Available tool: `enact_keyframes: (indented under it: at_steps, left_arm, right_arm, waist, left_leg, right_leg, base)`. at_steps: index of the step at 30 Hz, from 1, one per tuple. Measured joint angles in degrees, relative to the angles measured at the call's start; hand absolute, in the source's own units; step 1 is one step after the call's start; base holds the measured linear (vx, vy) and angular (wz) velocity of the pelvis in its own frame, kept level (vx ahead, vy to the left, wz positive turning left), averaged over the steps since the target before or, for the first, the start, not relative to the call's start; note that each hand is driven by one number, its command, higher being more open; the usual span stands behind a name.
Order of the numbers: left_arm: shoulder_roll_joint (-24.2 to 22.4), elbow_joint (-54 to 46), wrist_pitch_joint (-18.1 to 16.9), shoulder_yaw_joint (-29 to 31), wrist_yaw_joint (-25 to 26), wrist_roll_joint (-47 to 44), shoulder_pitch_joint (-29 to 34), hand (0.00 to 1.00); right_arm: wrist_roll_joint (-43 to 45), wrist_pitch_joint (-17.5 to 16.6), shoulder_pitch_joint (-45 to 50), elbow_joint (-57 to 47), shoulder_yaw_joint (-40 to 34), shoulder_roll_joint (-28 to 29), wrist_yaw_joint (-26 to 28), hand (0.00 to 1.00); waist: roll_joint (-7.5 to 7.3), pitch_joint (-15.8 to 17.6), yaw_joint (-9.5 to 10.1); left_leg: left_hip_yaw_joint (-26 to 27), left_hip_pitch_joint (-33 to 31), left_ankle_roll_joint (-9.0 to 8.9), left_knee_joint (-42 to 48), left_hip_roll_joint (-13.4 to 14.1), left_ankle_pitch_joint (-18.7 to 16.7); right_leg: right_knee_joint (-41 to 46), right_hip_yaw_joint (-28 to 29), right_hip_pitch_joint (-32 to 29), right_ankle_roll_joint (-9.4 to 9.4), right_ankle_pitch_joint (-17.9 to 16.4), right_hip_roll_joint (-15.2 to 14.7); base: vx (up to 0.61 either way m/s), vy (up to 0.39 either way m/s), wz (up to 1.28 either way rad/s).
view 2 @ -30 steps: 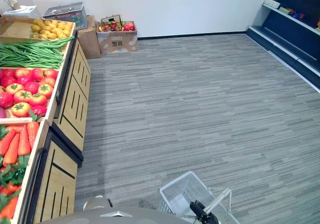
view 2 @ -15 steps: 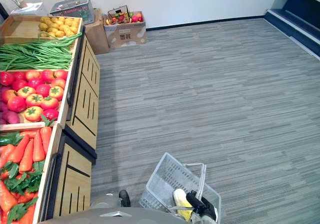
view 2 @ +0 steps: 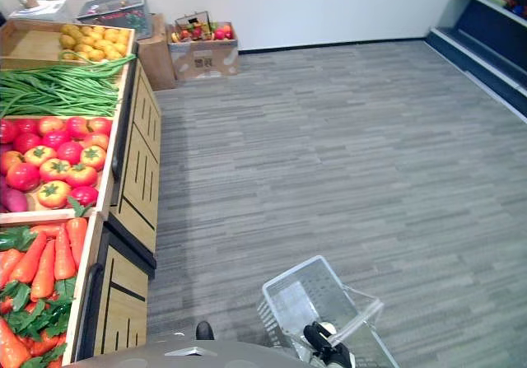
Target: Pick vegetable in the basket
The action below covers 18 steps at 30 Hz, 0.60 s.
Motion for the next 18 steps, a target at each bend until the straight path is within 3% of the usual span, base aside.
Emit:
enact_keyframes:
  at_steps: [2, 3, 5, 6, 7, 8, 9, 10, 11, 14, 15, 18]
  left_arm:
    - [-0.98, 0.01, 0.0, 0.0, 0.96, 0.04, 0.34, 1.0]
    - [-1.01, 0.02, 0.02, -0.01, 1.29, 0.08, 0.34, 1.0]
    - [-0.88, 0.08, 0.33, 0.02, 2.71, 1.16, -0.07, 1.0]
    - [-0.82, 0.12, 0.44, 0.13, 2.78, 2.01, -0.14, 1.0]
    - [-0.64, 0.14, 0.46, 0.4, 2.87, 2.19, -0.23, 1.0]
    - [-0.29, 0.2, 0.46, 0.81, 2.91, 2.27, -0.17, 1.0]
    - [1.32, 0.39, 0.47, 1.76, 3.0, 2.34, -0.16, 1.0]
    - [2.02, 1.37, 0.73, 3.33, 3.06, 2.58, -1.1, 1.0]
    - [1.15, 2.24, 0.89, 4.2, 3.16, 2.75, -1.24, 1.0]
    - [-1.72, 2.36, 0.94, 7.84, 3.67, 2.72, -1.15, 1.0]
    - [-2.01, 2.4, 0.94, 7.8, 3.79, 2.63, -1.09, 1.0]
    - [-1.31, 2.87, 0.94, 7.58, 3.82, 2.63, -1.19, 1.0]
  right_arm:
    - [-0.12, -0.43, 0.36, -0.59, 0.08, -0.54, -0.01, 0.0]
    - [-0.12, -0.44, 0.38, -0.91, 0.15, -0.51, 0.03, 0.0]
    - [-0.1, -0.46, 0.17, -1.67, 1.27, -0.19, 0.38, 0.0]
    - [0.12, -0.42, 0.22, -1.87, 1.68, -0.21, 0.63, 0.0]
    - [0.29, -0.56, 0.45, -1.92, 2.29, 0.14, 0.91, 0.0]
    - [0.31, -0.75, 0.71, -2.03, 2.59, 0.41, 0.98, 0.0]
    - [0.26, -1.19, 1.31, -2.13, 2.71, 1.29, 1.39, 0.0]
    - [0.23, -1.37, 1.31, -1.84, 2.45, 1.32, 1.49, 0.0]
    - [0.09, -1.24, 2.0, -1.73, 1.27, 1.04, 1.45, 0.0]
    - [0.03, -1.07, 1.86, -2.26, 0.52, 0.09, 1.5, 0.0]
    - [-0.07, -0.88, 1.88, -2.09, 0.49, -0.16, 1.49, 0.0]
    - [0.17, -0.32, 1.93, -0.15, 0.3, 0.18, 1.45, 0.0]
  waist:
    - [1.32, 0.4, -0.31]
    - [1.3, 0.42, -0.51]
    - [1.47, 0.59, -1.5]
    - [2.03, 0.87, -1.67]
    - [2.07, 0.93, -1.76]
    - [1.57, 0.73, -1.78]
    - [-1.49, 0.19, -2.22]
    - [-3.14, 0.25, -2.65]
    - [-1.69, -0.27, -2.36]
    - [0.57, -0.86, -1.93]
    - [1.16, -0.89, -1.81]
    - [1.13, -0.98, -1.69]
  left_leg:
    - [-1.7, 1.31, 0.91, 0.2, 0.72, -0.9]
    - [-2.39, 1.51, 1.28, 0.19, 0.83, -1.31]
    - [-4.0, 1.98, 0.5, 0.28, 2.07, -1.25]
    - [-4.48, 2.38, -0.45, 1.01, 3.67, -1.83]
    - [-4.95, 2.13, -1.55, 2.22, 4.92, -2.77]
    - [-5.22, 1.78, -2.2, 2.53, 4.97, -3.71]
    - [-6.26, 1.23, -3.31, 3.28, 3.16, -4.61]
    - [-7.45, 1.83, -3.94, 3.35, 2.12, -4.64]
    - [-8.15, 2.5, -4.77, 2.23, 3.07, -3.85]
    - [-7.48, 2.35, -6.15, 0.95, 5.63, -3.49]
    - [-7.51, 2.49, -6.73, 0.35, 6.68, -3.35]
    - [-7.5, 4.0, -7.91, -0.41, 8.29, -4.09]
  right_leg:
    - [6.4, 0.44, -1.55, -2.36, 1.49, 0.16]
    - [7.67, 1.01, -2.15, -3.91, -0.59, 0.3]
    - [8.48, 4.54, -5.66, -4.73, -7.22, 3.57]
    - [5.69, 7.09, -7.29, -6.17, -8.43, 6.67]
    - [1.3, 10.8, -8.98, -6.27, -8.48, 9.34]
    - [-1.9, 13.38, -9.43, -5.28, -7.72, 10.41]
    - [-8.35, 19.4, -10.34, -3.87, -4.72, 10.48]
    - [-7.49, 19.55, -10.52, -5.44, -3.22, 9.85]
    - [-8.36, 18.42, -10.21, -6.16, -3.73, 10.49]
    - [-11.67, 18.85, -9.91, -6.26, -2.81, 13.23]
    - [-13.64, 18.69, -9.02, -7.19, -1.76, 14.24]
    - [-16.6, 18.39, -6.12, -8.04, -0.8, 15.81]
  base:
    - [0.18, -0.01, 0.47]
    - [0.22, -0.051, 0.53]
    - [0.14, -0.112, 0.42]
    - [0.11, -0.162, 0.28]
    - [0.09, -0.216, 0.2]
    - [0.06, -0.217, 0.27]
    - [0.07, -0.236, 0.4]
    - [0.15, -0.239, 0.51]
    - [0.19, -0.19, 0.3]
    - [0.17, -0.126, -0.11]
    - [0.17, -0.089, -0.09]
    - [0.25, -0.055, -0.03]
